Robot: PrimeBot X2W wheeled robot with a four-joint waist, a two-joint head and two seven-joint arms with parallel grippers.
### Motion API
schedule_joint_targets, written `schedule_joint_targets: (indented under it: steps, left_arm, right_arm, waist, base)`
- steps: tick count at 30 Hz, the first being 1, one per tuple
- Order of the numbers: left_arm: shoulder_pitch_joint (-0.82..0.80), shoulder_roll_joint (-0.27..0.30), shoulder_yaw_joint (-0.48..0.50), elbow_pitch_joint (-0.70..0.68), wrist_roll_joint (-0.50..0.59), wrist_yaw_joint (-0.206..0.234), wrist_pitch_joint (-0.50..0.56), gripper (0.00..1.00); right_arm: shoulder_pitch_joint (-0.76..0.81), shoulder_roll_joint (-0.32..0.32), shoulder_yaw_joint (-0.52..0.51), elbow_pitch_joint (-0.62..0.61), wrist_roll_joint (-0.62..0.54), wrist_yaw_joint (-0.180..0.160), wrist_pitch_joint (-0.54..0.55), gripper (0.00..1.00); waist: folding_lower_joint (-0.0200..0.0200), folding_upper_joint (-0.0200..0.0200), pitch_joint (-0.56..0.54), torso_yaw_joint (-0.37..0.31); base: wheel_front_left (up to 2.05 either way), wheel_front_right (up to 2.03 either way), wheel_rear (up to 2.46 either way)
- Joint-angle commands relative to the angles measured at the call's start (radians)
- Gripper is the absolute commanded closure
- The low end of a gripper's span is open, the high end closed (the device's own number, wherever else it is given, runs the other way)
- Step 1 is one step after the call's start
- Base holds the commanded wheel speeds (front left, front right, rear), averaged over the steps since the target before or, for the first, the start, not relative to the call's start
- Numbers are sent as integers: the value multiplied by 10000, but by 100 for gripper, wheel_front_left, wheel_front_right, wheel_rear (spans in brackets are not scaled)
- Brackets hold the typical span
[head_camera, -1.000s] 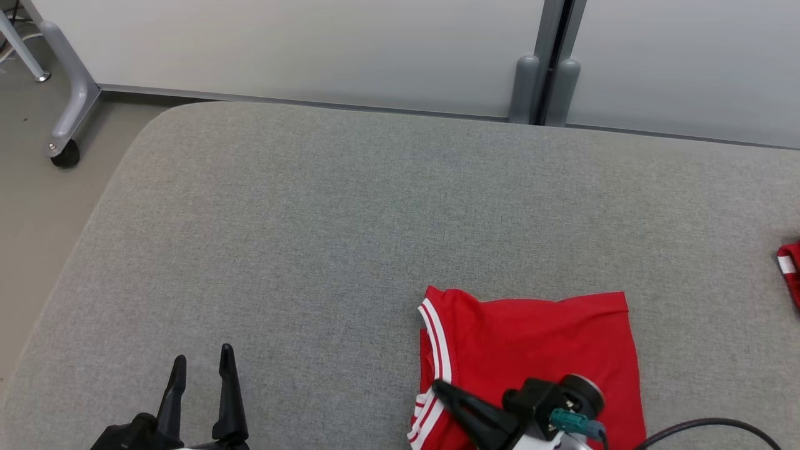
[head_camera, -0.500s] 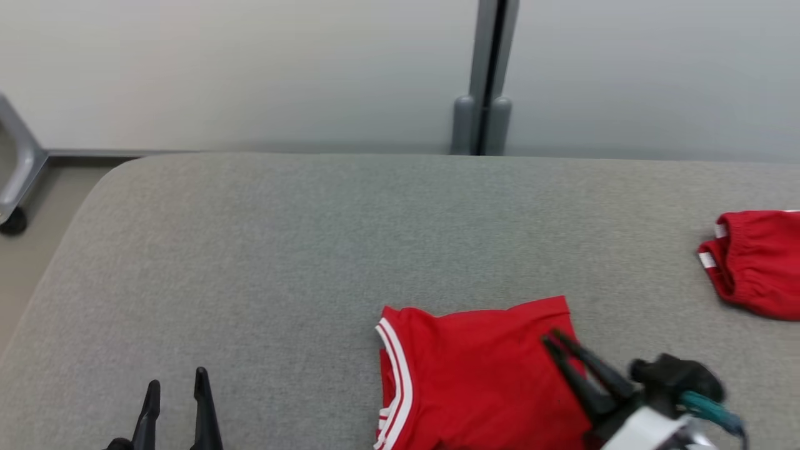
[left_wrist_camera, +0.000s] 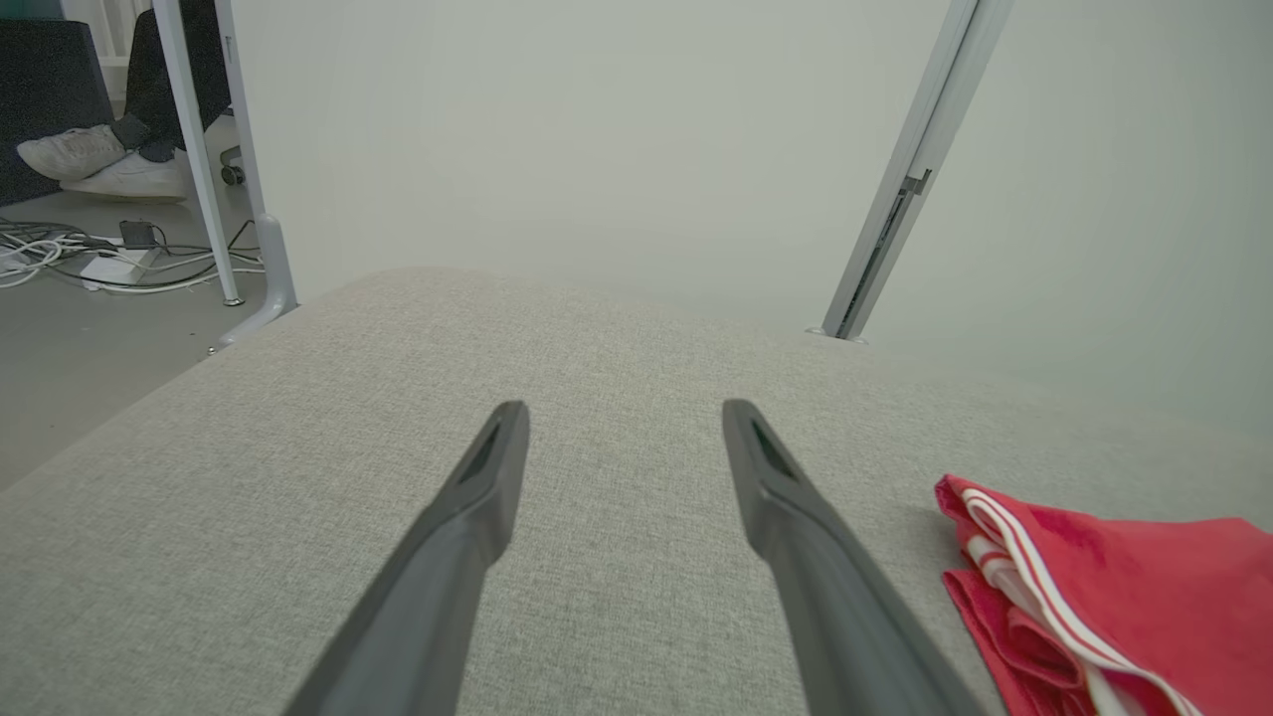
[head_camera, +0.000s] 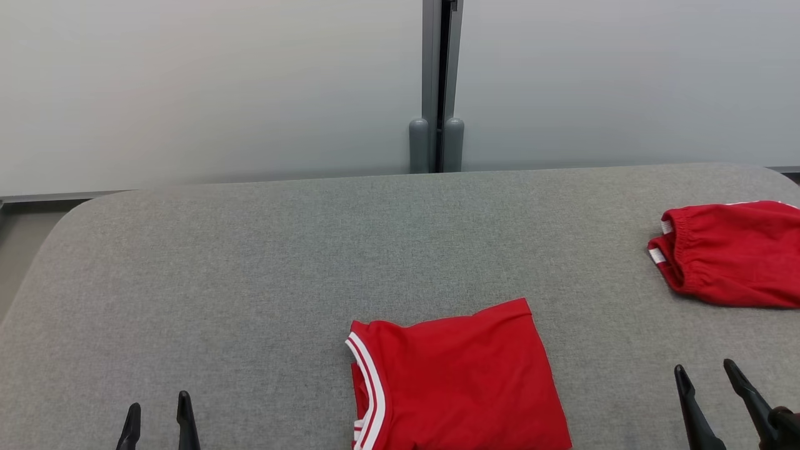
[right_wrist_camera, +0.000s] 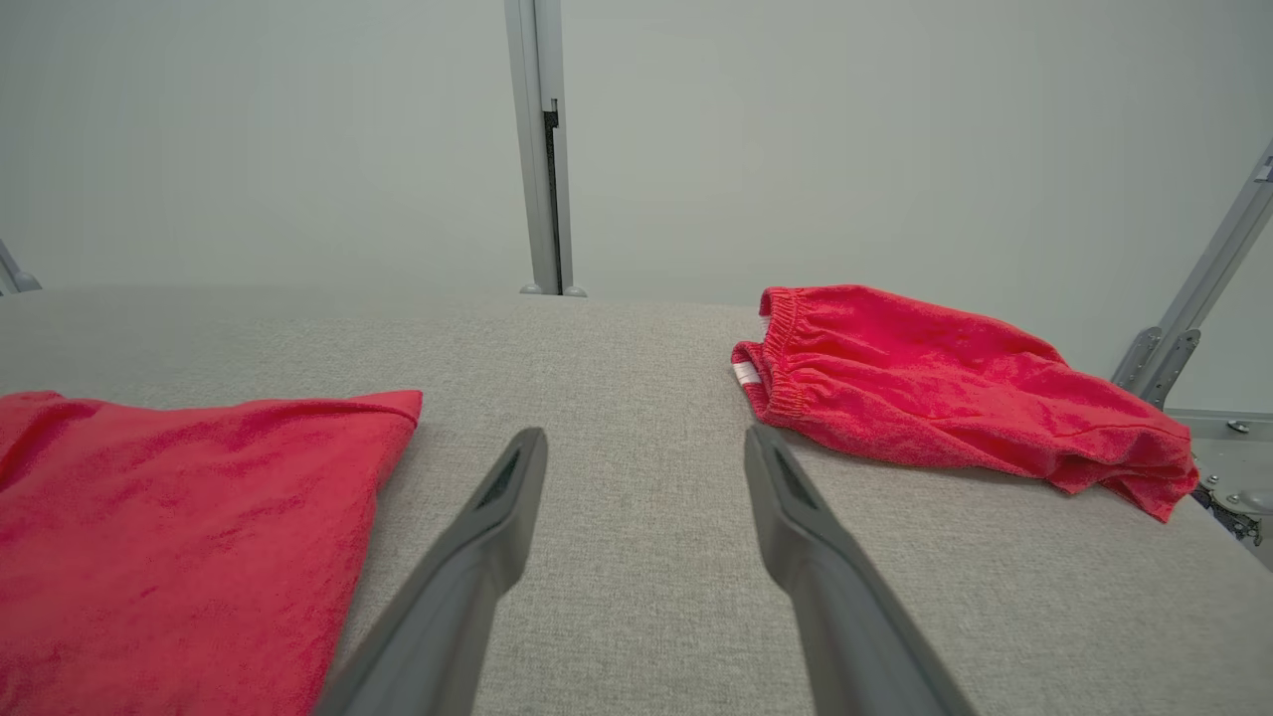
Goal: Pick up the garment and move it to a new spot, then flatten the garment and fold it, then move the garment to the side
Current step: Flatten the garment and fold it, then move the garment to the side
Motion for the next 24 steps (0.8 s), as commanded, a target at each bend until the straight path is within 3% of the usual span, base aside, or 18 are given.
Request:
schedule_joint_targets:
  steps: [1, 7, 12, 17, 24]
  left_arm:
    - [47, 36, 33, -1, -21, 6, -44, 0]
    - [90, 36, -32, 88, -22, -51, -44, 0]
    - [-145, 37, -84, 98, -16, -81, -44, 0]
    - [-551, 29, -246, 37, -116, -101, -42, 0]
    - [-1067, 37, -472, 251, -193, 11, -44, 0]
  right_arm:
    - [77, 39, -97, 16, -48, 2, -42, 0]
    - [66, 461, -378, -130, 32, 2, -42, 0]
    - [-327, 885, 82, -441, 1830, 10, -42, 0]
    - [-1402, 57, 1972, -370, 3853, 8, 1828, 0]
    - [-3154, -214, 3308, 1321, 4602, 10, 3801, 0]
  waist:
    - [0, -1, 15, -3]
    - [0, -1, 119, -5]
    - [0, -1, 307, 193]
    - [0, -1, 908, 453]
    - [0, -1, 1436, 873]
  base:
    - [0, 0, 0]
    - [0, 0, 0]
    - [0, 0, 0]
    - [0, 0, 0]
    - [0, 0, 0]
